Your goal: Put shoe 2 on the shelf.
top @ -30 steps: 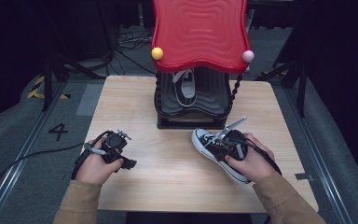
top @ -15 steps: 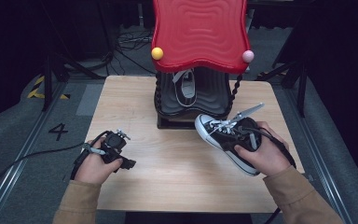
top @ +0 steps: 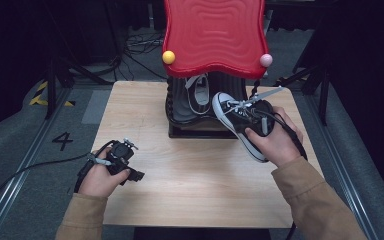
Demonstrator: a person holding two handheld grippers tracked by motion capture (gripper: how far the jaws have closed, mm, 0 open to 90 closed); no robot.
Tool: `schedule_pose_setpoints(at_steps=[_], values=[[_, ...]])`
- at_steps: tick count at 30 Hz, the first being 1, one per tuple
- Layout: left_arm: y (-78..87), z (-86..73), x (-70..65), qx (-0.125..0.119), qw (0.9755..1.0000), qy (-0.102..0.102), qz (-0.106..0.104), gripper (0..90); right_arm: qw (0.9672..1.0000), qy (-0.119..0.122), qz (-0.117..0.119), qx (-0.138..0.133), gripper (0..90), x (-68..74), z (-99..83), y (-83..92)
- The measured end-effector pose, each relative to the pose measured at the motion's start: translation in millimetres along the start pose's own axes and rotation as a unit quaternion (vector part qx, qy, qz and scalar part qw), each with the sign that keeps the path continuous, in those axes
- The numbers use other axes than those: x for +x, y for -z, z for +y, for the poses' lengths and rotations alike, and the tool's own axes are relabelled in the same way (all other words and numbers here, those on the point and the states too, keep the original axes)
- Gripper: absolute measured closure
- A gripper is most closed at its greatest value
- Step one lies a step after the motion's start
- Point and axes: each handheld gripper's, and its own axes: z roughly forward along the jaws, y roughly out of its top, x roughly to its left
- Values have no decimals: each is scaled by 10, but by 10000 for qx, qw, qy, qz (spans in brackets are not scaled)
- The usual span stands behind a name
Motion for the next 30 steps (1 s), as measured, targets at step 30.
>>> schedule_pose_setpoints(at_steps=[30], values=[[88,-523,115,215,9979,588,162,264,9906,104,-1206,-642,870,-5,469,-757]])
